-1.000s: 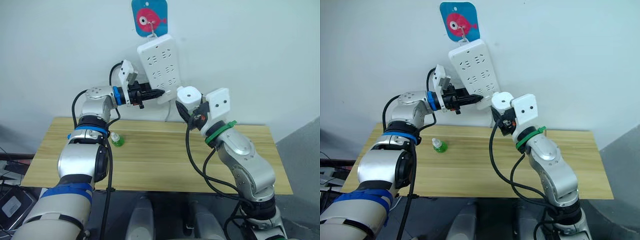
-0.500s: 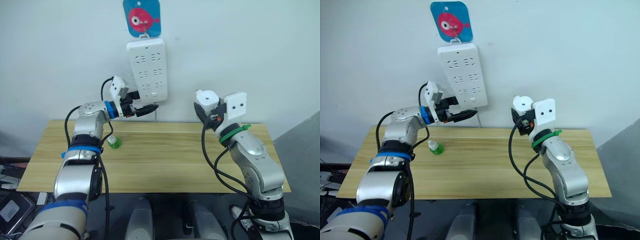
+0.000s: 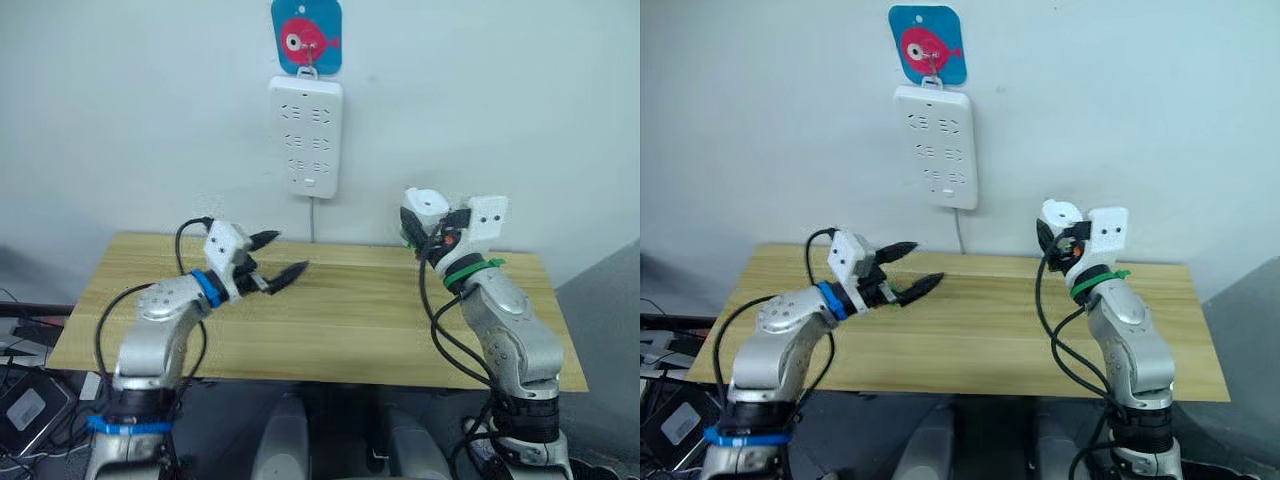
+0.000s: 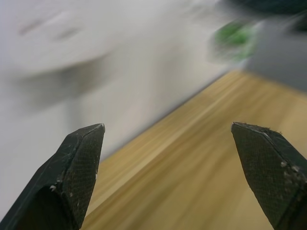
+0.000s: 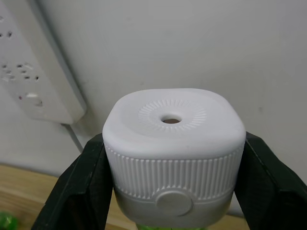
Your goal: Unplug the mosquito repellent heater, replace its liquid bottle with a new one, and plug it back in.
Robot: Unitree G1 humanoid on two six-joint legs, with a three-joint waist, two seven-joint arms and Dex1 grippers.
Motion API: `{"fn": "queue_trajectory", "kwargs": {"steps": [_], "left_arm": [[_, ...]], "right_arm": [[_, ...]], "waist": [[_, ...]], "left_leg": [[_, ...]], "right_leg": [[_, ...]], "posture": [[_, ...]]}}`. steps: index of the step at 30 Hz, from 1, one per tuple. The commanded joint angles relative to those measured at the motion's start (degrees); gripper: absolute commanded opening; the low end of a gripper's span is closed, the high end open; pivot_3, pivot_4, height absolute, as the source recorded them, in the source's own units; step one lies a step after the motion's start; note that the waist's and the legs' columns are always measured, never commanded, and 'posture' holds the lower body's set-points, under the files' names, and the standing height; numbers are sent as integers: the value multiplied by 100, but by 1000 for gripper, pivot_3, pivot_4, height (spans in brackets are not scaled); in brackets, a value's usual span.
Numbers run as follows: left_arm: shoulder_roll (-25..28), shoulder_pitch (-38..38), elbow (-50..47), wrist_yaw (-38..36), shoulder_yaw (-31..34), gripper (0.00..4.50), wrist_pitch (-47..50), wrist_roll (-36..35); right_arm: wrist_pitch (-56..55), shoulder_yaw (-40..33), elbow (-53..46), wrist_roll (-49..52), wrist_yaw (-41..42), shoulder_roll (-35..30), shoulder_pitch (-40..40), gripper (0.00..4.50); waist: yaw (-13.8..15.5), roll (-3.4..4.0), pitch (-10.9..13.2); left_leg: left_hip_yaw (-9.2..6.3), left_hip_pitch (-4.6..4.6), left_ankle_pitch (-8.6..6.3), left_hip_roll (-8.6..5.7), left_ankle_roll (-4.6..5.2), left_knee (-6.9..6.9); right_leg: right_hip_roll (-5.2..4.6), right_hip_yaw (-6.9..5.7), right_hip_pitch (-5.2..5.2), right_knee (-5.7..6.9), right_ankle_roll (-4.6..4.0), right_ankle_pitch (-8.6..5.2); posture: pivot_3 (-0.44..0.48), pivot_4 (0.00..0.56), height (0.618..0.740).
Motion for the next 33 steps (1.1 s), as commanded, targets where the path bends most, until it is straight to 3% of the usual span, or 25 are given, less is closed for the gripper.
{"fn": "queue_trajectory", "kwargs": {"steps": [1,7,13,23,33], "left_arm": [[-283,-171,-213,116,-515,4473,-289,74],[-1247,-697,1092,456,-1088,4473,-1482,563],[-2133,-1168,2162,867,-1244,4473,-2241,750],[-2572,-1661,3147,1167,-1204,4473,-2901,918],[-2657,-1595,3108,1272,-1270,4473,-2917,895]], "right_arm": [[703,-1013,-21,1562,-446,282,-251,2965],[1416,-2128,220,4385,-1781,273,-439,2965],[1266,-1964,73,5931,-2757,-106,-233,2965],[341,-1175,-364,6838,-3649,-437,-12,2965],[-293,-706,-479,7097,-3776,-845,147,2965]], "waist": [[11,6,3],[2,23,10],[-55,31,9],[-297,32,8],[-313,33,8]], "left_leg": [[1,4,0,0,0,1],[1,6,-1,0,3,-4],[2,3,-4,0,8,-10],[-3,1,-3,-2,8,-5],[-3,-1,-3,-3,8,-5]], "right_leg": [[0,2,3,0,1,1],[7,5,3,-4,0,2],[9,8,1,-7,1,1],[11,8,3,-6,3,1],[11,8,2,-7,4,0]], "posture": [[319,236,740],[279,244,740],[253,247,740],[240,226,740],[233,217,740]]}}
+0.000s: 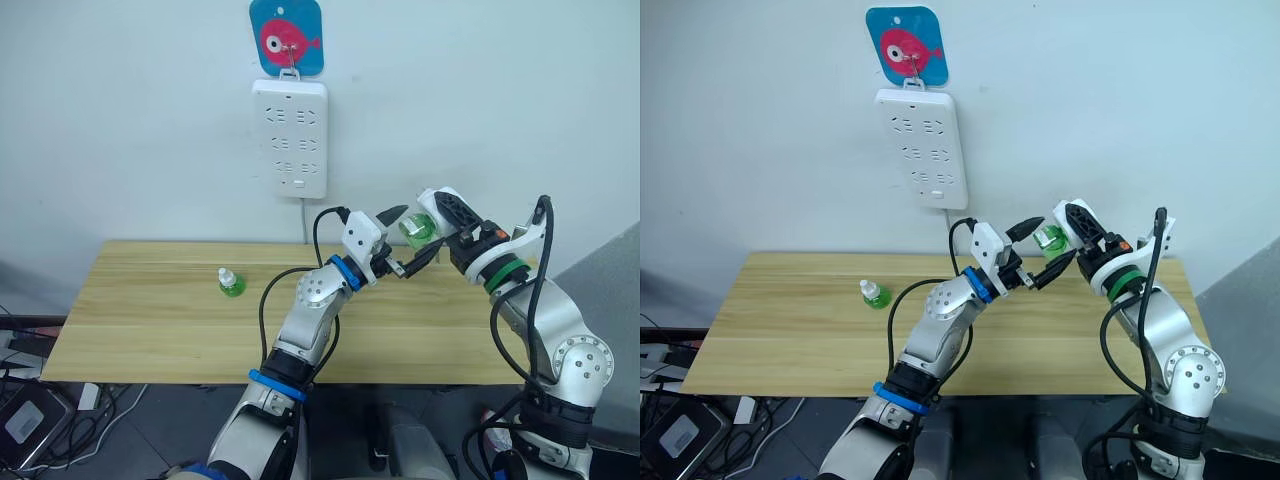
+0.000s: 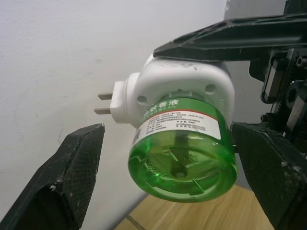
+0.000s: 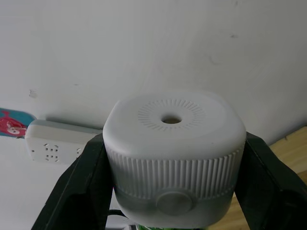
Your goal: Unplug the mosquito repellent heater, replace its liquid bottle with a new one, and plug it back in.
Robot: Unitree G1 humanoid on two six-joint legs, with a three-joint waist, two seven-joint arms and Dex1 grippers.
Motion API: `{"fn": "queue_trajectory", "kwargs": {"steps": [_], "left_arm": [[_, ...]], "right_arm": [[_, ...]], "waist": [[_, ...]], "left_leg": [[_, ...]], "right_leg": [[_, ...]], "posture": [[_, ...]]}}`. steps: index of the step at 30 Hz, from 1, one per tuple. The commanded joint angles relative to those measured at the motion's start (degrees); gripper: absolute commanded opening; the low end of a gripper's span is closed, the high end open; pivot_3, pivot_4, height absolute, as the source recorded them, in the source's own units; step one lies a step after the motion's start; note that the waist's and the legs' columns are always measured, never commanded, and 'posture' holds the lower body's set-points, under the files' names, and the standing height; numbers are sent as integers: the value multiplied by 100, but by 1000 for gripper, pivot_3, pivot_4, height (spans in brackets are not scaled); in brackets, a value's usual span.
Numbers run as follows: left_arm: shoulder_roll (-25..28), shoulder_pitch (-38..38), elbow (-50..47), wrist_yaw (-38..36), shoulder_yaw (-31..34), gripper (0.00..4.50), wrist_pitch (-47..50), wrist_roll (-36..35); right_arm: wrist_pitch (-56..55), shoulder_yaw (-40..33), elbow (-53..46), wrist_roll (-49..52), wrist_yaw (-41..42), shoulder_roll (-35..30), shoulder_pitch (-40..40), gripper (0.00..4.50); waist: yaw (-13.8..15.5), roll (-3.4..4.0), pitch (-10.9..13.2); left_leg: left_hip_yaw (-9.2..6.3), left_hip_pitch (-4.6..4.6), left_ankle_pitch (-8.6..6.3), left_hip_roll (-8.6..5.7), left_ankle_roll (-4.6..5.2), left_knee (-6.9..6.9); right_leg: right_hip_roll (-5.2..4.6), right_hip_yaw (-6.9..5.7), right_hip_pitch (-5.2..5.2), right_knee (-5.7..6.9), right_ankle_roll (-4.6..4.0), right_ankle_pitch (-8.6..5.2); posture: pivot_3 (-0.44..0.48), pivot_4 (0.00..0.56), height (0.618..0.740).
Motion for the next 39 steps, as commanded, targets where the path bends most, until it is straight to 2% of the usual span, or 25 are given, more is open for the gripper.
{"fn": "queue_trajectory", "kwargs": {"steps": [1,2,5,10,18,22,25,28,32,39], "left_arm": [[-130,-2,-200,33,-30,4473,-93,-32],[-136,0,-222,36,-27,4473,-79,-45],[-109,48,-325,-18,-35,3914,-26,-93],[-49,125,-375,-104,-74,2352,-9,-89],[-7,120,-377,-160,-43,2314,49,-106],[280,109,-544,-781,-180,2314,85,-244],[548,23,-452,-1340,-214,2314,6,-360],[767,-85,-188,-1891,-280,2314,-220,-360],[998,-284,190,-2655,-476,2314,-777,-239],[888,-447,577,-2903,-545,2314,-1256,-128]], "right_arm": [[-243,102,-348,191,31,-140,27,2965],[-287,129,-353,210,31,-174,42,2965],[-395,175,-357,240,51,-289,113,2965],[-546,277,-377,281,66,-386,144,2965],[-679,439,-446,347,93,-504,182,2965],[-354,529,-410,846,209,-970,242,4379],[188,538,-84,1315,502,-1780,338,4476],[746,390,442,1702,1035,-2468,448,4476],[2098,210,1187,1775,2388,-3206,443,4476],[3579,412,1975,1775,4138,-4449,374,4476]], "waist": [[-1,0,0],[0,0,0],[0,0,0],[1,1,-1],[2,8,-5],[0,9,-5],[3,10,-6],[8,10,-6],[8,9,-5],[13,9,-3]], "left_leg": [[0,0,0,0,0,1],[0,0,0,0,0,1],[0,0,0,0,0,1],[-1,0,0,0,0,0],[0,0,0,-1,0,2],[0,0,0,-1,0,1],[1,0,0,-1,0,1],[0,2,0,-2,1,5],[0,4,1,-4,2,7],[-2,4,1,-3,3,5]], "right_leg": [[0,0,0,0,0,0],[0,0,0,0,0,0],[0,0,0,0,0,0],[0,0,0,0,0,0],[0,1,0,1,0,0],[0,1,0,1,0,0],[0,1,0,1,-1,0],[0,1,6,1,-1,0],[0,3,10,0,-1,1],[-1,2,10,-2,-1,0]], "posture": [[231,215,740],[231,215,740],[231,215,740],[231,215,740],[232,202,740],[229,208,740],[227,213,740],[229,214,740],[214,240,740],[213,252,740]]}}
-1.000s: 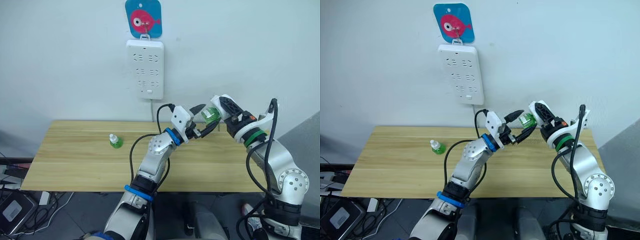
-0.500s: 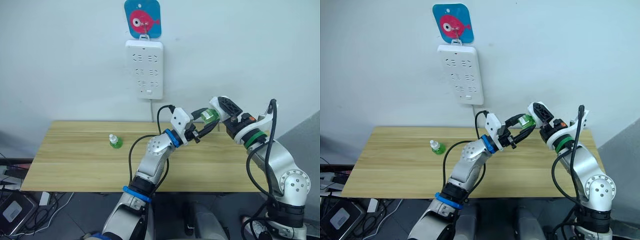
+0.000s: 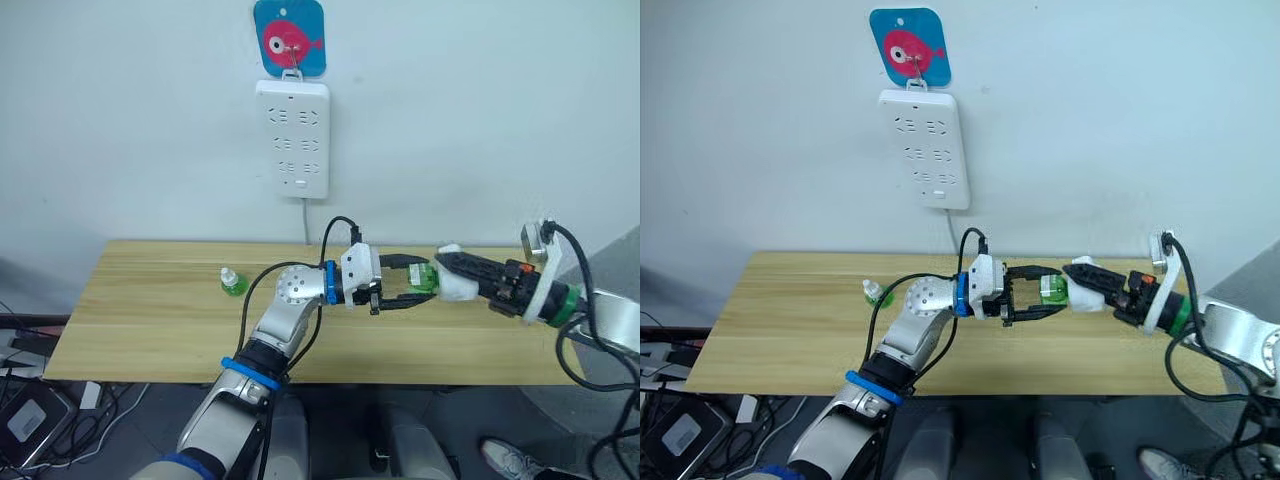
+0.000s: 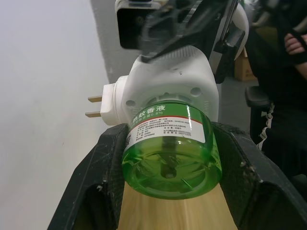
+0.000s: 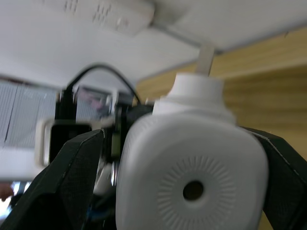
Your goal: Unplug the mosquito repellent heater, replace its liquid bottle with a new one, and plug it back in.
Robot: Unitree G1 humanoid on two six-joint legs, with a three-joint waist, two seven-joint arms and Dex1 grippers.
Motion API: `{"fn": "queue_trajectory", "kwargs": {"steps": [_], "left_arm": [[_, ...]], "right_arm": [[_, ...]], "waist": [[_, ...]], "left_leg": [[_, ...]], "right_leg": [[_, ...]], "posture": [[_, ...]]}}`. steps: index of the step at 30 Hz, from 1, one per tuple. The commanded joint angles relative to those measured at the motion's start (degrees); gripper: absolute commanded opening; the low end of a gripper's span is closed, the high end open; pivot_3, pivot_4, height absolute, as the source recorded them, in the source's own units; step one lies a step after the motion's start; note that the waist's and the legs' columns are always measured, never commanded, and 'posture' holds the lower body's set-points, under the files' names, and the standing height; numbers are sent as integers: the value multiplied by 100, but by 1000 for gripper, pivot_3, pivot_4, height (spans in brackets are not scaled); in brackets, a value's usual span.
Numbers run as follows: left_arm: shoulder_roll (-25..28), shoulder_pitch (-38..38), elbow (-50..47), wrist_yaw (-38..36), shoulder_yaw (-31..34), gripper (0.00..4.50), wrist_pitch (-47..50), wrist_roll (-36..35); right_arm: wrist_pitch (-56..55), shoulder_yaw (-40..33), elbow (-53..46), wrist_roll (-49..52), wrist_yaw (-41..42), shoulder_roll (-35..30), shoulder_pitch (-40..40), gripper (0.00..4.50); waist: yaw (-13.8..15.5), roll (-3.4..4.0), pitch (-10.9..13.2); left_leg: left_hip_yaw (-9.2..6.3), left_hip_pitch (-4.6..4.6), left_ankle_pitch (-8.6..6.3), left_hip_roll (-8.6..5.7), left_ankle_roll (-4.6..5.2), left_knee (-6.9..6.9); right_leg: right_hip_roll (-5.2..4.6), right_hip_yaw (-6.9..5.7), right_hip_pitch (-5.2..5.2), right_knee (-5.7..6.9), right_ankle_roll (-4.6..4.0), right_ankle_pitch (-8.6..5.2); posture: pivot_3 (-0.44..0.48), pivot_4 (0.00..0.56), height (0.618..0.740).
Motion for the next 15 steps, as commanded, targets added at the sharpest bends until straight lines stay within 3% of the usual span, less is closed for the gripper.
{"fn": "queue_trajectory", "kwargs": {"steps": [1,15], "left_arm": [[-110,-107,88,-21,-57,2314,-339,109],[-85,73,-57,-90,-175,2314,-390,150]], "right_arm": [[574,58,157,156,890,-468,-71,4476],[775,438,798,156,1162,-975,-505,4476]], "waist": [[1,-1,1],[5,-5,5]], "left_leg": [[1,0,0,0,0,0],[-1,0,0,-1,1,0]], "right_leg": [[0,2,0,0,0,0],[0,0,0,-3,2,0]], "posture": [[214,253,740],[227,264,740]]}}
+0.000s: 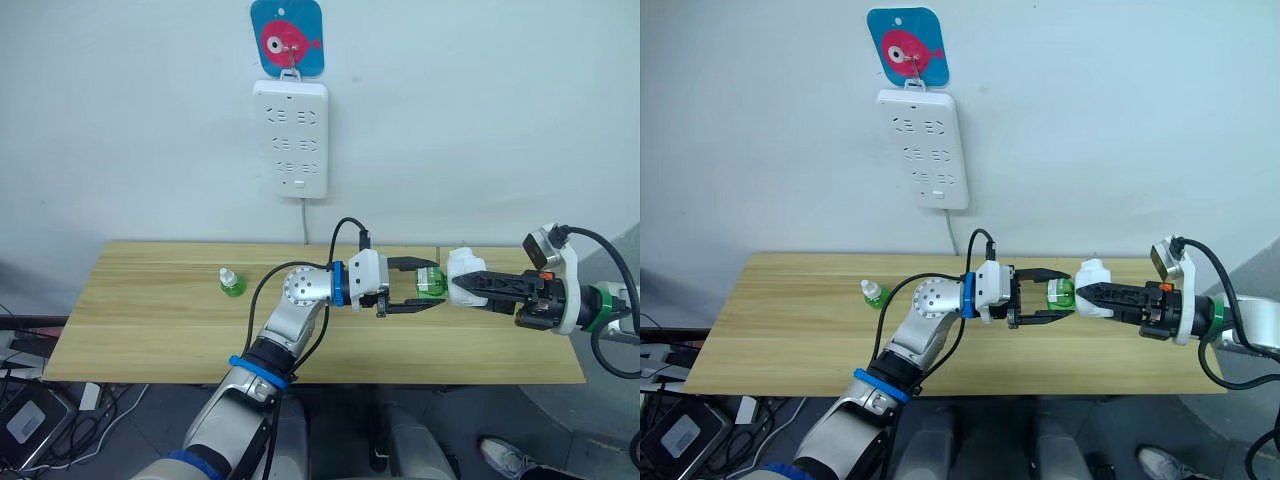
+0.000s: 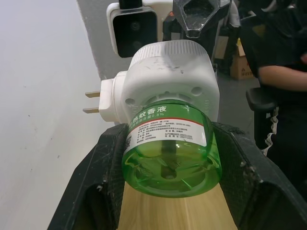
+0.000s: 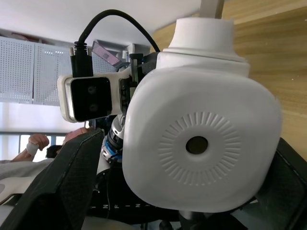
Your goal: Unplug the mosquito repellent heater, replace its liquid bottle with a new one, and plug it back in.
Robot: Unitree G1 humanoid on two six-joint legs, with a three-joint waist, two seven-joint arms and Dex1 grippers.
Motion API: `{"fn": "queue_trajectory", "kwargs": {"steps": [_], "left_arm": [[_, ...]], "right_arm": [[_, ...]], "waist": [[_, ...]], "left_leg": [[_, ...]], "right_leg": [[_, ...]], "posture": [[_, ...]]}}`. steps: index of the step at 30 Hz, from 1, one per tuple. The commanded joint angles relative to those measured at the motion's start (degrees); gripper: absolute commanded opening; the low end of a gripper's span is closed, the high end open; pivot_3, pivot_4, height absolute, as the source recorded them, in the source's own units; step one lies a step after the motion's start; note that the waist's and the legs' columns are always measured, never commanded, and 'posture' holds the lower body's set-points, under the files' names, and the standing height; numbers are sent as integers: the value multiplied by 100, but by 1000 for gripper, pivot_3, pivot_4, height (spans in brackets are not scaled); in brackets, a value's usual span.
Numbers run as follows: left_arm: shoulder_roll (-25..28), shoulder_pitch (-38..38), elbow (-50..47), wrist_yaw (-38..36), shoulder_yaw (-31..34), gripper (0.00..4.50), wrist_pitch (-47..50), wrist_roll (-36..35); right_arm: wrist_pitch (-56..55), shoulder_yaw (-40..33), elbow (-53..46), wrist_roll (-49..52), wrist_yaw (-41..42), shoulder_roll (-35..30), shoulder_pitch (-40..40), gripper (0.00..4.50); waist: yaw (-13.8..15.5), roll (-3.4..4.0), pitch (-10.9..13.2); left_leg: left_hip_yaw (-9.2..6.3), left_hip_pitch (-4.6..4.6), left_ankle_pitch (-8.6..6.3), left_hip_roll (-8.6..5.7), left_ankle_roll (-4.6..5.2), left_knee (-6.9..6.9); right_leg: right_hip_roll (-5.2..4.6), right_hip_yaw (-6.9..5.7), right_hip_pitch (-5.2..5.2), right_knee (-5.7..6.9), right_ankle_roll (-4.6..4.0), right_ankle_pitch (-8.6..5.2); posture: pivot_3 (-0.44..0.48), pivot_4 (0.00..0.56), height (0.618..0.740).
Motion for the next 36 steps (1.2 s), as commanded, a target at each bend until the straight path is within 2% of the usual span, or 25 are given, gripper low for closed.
{"fn": "queue_trajectory", "kwargs": {"steps": [1,10,24,34,36], "left_arm": [[-3,82,-240,-77,-119,2314,-12,26],[-3,164,-391,-99,-178,2314,126,-10],[-43,52,-282,-49,-91,2314,167,-17],[-34,199,-432,-109,-181,2314,185,-15],[-41,198,-435,-104,-180,2314,192,-12]], "right_arm": [[-51,-73,-7,157,43,-87,-87,4476],[-250,-74,-64,157,-281,22,-55,4476],[-98,-60,-216,157,55,-262,140,4476],[-211,-22,-132,157,-71,-231,86,4476],[-266,-6,-157,157,-167,-226,120,4128]], "waist": [[-2,-1,1],[-7,-2,7],[-6,-3,10],[-7,-4,11],[-7,-4,11]], "left_leg": [[0,0,0,0,0,0],[0,0,0,0,0,1],[-1,0,0,0,0,0],[-1,0,0,0,0,-1],[-1,0,0,0,0,-1]], "right_leg": [[0,0,0,0,0,0],[0,1,0,0,0,0],[0,0,0,-1,1,-1],[0,0,0,-2,1,-1],[0,-1,0,-3,1,-1]], "posture": [[226,266,740],[222,271,740],[220,265,740],[220,267,740],[222,268,740]]}}
